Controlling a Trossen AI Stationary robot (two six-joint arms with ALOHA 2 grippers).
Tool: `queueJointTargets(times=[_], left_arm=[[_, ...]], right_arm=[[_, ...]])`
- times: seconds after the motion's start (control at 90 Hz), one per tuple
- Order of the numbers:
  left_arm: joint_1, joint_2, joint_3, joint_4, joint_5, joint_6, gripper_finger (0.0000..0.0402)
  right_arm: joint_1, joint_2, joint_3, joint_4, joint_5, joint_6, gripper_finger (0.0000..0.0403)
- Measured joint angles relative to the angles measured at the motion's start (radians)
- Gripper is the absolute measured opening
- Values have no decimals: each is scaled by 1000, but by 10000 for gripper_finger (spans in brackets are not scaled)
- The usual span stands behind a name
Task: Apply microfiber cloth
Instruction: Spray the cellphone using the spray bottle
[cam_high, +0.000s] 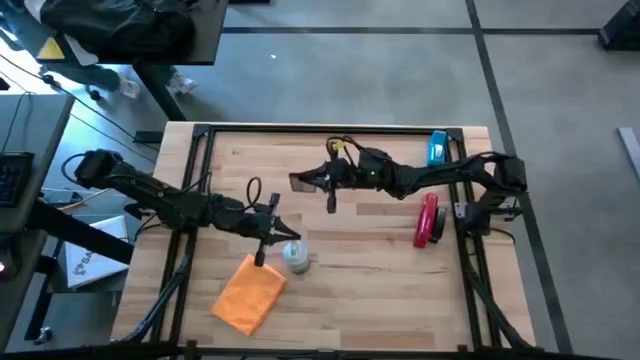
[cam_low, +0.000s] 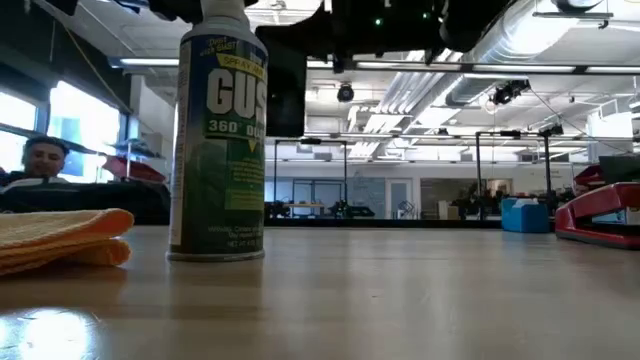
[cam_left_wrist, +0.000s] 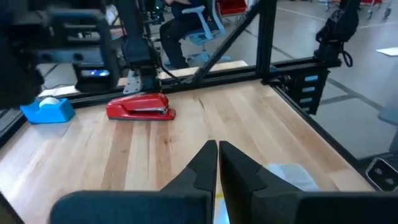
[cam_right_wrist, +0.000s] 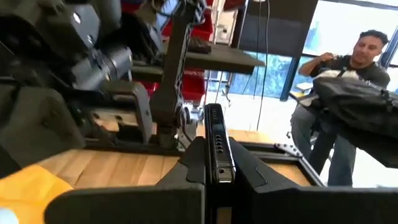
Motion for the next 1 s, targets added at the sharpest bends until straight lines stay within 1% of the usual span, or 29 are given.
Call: queueJointTargets(times=[0.233,1.0], left_arm=[[-1,7,0,-6,-5,-3,0],[-1,7,1,-27,-19,-4,0]], right_arm=[[0,3,0,25,-10,19,0],[0,3,0,12,-11,19,0]])
